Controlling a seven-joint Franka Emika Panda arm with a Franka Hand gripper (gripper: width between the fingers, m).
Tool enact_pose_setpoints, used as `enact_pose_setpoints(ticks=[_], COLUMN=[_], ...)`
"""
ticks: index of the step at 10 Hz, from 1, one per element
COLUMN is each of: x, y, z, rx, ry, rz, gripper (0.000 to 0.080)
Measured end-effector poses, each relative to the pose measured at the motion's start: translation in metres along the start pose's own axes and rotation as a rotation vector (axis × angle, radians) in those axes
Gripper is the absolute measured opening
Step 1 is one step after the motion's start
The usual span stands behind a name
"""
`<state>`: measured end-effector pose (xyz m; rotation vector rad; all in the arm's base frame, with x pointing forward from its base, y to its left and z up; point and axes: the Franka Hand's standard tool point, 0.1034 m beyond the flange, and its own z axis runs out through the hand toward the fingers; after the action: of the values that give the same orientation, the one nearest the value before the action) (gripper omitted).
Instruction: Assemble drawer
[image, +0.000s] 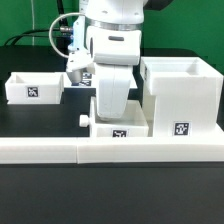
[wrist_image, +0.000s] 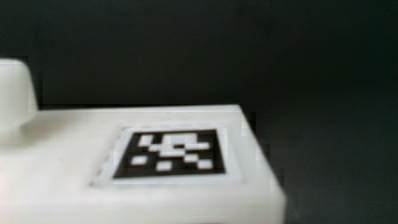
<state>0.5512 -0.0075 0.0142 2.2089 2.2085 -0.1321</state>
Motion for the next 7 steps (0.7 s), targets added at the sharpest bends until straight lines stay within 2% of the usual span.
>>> enact_pose_setpoints(ticks=[1, 2, 4, 7], x=[0.0011, 0.0033, -0.0007, -0.0051], y=[0.0025, 0.0007, -0.0033, -0.0045], z=[0.0001, 0.0038, 0.0071, 0.0076], rx=[-0.029, -0.101, -0.119, -0.108], ry=[0.005, 0.021, 0.03, 0.031], rz=[0.002, 0.01, 0.037, 0.088], gripper=[0.0041, 0.0041, 0.0041, 0.0042])
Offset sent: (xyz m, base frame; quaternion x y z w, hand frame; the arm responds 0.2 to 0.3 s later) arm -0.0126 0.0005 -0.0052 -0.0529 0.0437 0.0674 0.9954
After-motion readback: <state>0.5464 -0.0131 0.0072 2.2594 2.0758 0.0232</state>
